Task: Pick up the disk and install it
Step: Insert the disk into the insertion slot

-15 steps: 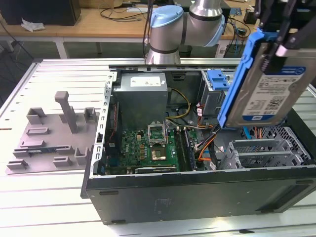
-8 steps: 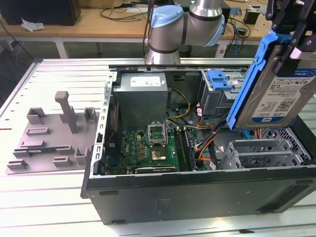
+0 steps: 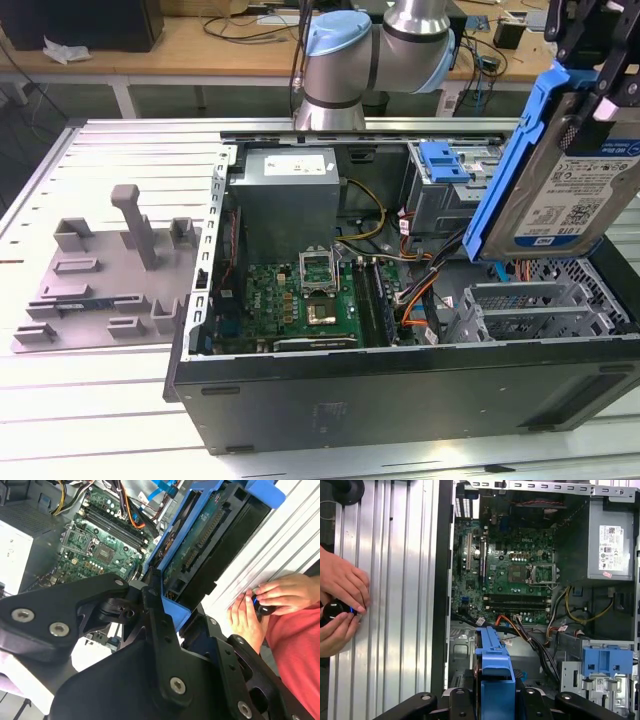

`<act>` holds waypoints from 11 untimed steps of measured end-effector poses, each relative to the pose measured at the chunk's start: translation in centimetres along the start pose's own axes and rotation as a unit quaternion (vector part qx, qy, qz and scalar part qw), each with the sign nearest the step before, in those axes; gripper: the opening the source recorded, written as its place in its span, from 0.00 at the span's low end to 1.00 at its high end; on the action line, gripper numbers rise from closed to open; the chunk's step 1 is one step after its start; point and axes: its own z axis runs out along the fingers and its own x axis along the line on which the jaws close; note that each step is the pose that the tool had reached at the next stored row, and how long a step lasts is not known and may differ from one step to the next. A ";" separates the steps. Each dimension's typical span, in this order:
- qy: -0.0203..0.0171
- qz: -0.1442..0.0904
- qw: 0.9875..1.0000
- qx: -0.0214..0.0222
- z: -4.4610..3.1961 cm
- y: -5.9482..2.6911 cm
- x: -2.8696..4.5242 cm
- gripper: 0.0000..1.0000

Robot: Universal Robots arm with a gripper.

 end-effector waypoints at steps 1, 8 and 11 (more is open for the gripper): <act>-0.001 0.000 1.000 0.000 0.01 -0.01 0.01 0.37; -0.011 0.000 1.000 0.001 0.18 -0.14 0.21 0.37; -0.013 0.000 1.000 0.003 0.27 -0.30 0.31 0.37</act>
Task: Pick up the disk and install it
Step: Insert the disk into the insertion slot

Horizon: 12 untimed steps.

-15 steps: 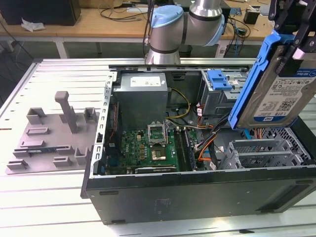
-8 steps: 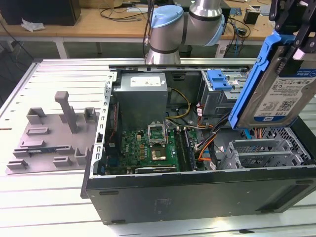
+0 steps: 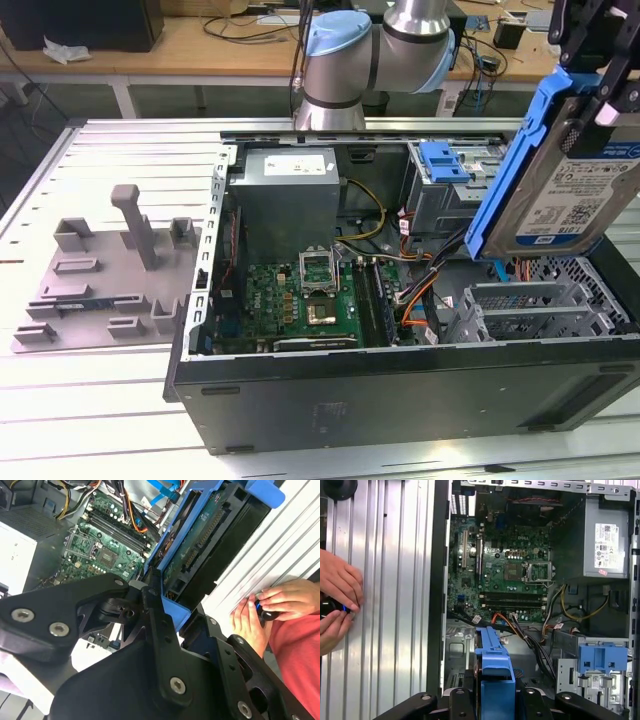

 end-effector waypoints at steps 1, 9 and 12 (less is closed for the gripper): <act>0.000 0.000 1.000 0.001 0.03 -0.02 0.01 0.37; -0.001 0.000 1.000 0.007 0.25 -0.27 0.45 0.37; -0.001 0.001 1.000 0.007 0.32 -0.54 0.64 0.37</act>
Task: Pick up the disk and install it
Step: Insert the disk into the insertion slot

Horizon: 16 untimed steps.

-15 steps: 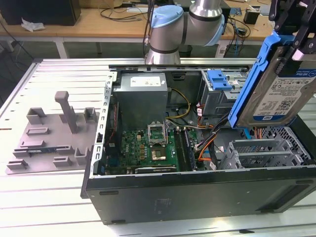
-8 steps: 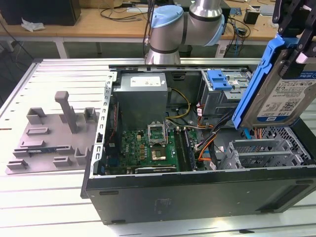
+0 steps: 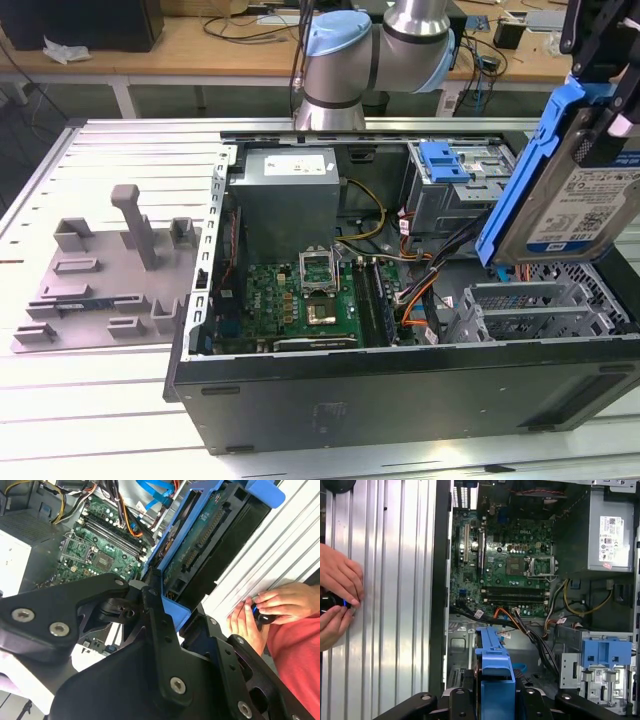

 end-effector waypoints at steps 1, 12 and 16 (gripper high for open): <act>-0.001 0.002 1.000 0.000 0.07 -0.14 0.05 0.37; -0.002 0.020 1.000 0.002 0.51 -1.12 0.10 0.37; -0.002 0.020 1.000 0.003 0.67 -1.15 0.05 0.37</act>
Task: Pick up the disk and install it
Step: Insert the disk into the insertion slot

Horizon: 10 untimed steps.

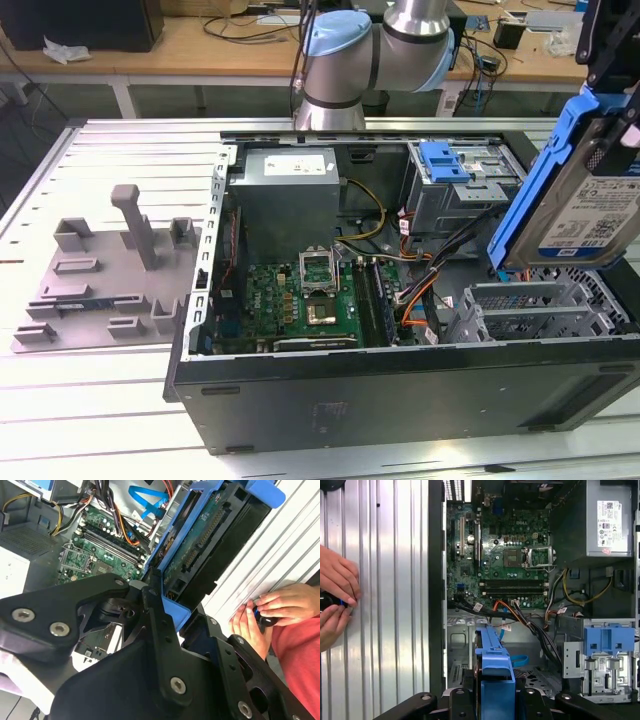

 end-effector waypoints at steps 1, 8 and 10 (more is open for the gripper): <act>0.000 0.000 1.000 0.000 0.03 0.00 -0.05 0.37; 0.000 0.000 1.000 0.001 0.36 0.01 -0.79 0.37; 0.000 0.000 1.000 0.002 0.49 0.01 -0.96 0.37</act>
